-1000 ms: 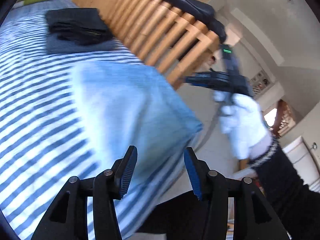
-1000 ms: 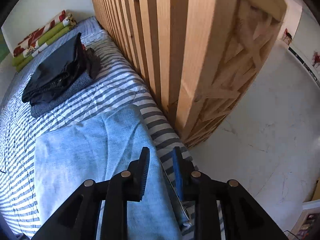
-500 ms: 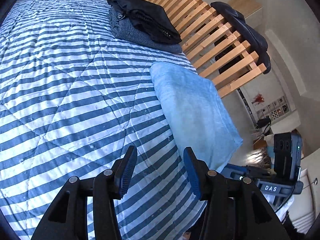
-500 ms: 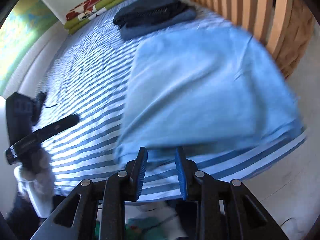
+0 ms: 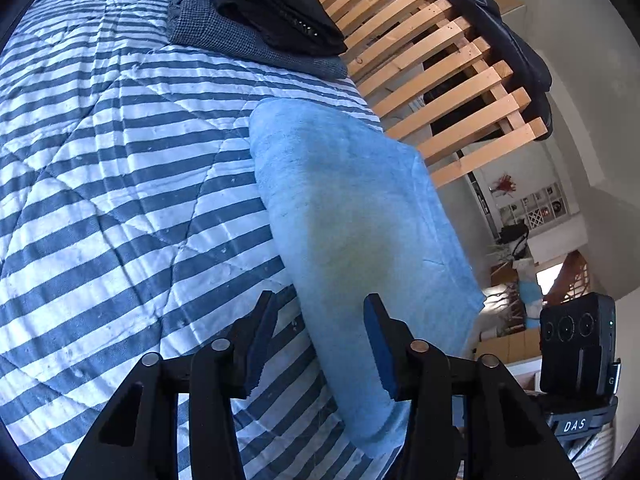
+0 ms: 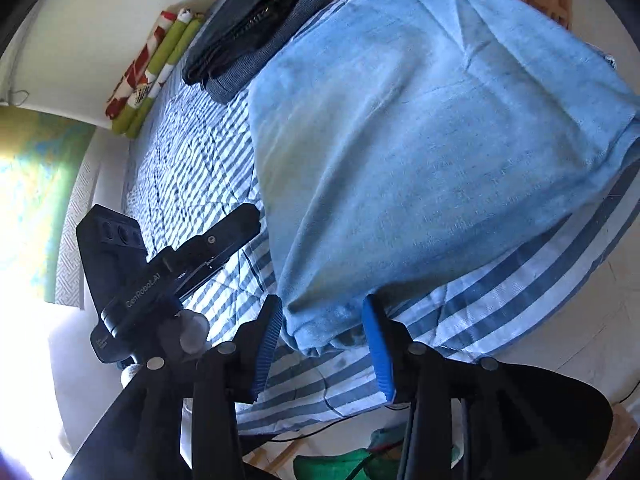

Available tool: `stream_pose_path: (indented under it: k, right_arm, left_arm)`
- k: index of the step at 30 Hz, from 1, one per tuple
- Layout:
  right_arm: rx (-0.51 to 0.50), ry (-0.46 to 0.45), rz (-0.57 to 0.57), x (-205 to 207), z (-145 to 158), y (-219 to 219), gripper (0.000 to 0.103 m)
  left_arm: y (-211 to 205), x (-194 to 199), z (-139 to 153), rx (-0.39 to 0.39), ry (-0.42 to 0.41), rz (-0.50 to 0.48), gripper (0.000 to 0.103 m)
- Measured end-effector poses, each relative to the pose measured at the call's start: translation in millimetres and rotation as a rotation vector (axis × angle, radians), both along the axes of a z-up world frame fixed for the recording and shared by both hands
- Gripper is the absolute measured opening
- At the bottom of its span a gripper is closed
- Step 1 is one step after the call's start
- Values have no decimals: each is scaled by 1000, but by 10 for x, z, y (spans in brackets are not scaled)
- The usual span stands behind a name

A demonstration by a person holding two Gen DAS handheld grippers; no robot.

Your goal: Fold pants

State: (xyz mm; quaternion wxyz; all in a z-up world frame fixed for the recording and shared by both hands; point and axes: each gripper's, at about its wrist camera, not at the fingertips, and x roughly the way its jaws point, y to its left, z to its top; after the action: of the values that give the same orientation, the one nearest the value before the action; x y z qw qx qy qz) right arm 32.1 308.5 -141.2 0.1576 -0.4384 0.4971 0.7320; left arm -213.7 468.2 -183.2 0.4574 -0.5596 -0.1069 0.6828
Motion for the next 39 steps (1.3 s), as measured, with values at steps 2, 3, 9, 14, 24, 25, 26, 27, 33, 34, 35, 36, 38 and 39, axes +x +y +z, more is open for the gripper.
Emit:
stream_pose_path:
  k: [2, 3, 9, 14, 24, 25, 26, 27, 33, 34, 35, 36, 38, 39]
  right_arm:
    - [60, -50, 21, -68, 35, -51, 38]
    - [103, -88, 40, -92, 57, -92, 29]
    - [321, -148, 153, -89, 395, -250, 2]
    - [288, -190, 177, -71, 250, -297, 2]
    - [181, -65, 163, 368, 428, -101, 4]
    - [210, -38, 130, 451, 536, -43, 4]
    - [253, -16, 86, 524, 634, 28, 7]
    - [307, -8, 30, 584, 714, 111, 12]
    - [456, -309, -84, 625, 189, 656, 18]
    - [413, -325, -83, 692, 55, 729, 12]
    - [375, -321, -96, 784, 10, 763, 9]
    - [367, -324, -119, 868, 31, 767, 10]
    - [401, -310, -125, 939, 139, 739, 15]
    - [412, -282, -115, 961, 207, 715, 18]
  left_arm:
    - [75, -1, 31, -9, 13, -14, 34]
    - [114, -8, 31, -23, 21, -22, 24]
    - [249, 6, 9, -101, 91, -35, 10]
    - [280, 40, 2, -142, 130, -35, 10]
    - [14, 540, 467, -31, 255, -89, 10]
    - [48, 645, 520, -15, 278, -122, 11]
    - [108, 753, 548, -7, 299, -161, 11]
    - [169, 863, 547, -4, 308, -202, 11]
    - [368, 1449, 68, -135, 301, -437, 11]
    - [316, 1481, 45, -136, 288, -451, 11]
    - [258, 1485, 67, -127, 272, -448, 11]
    - [169, 1464, 115, -114, 244, -435, 14]
    - [-3, 1392, 227, -82, 221, -386, 21]
    - [-94, 1330, 297, -60, 206, -349, 24]
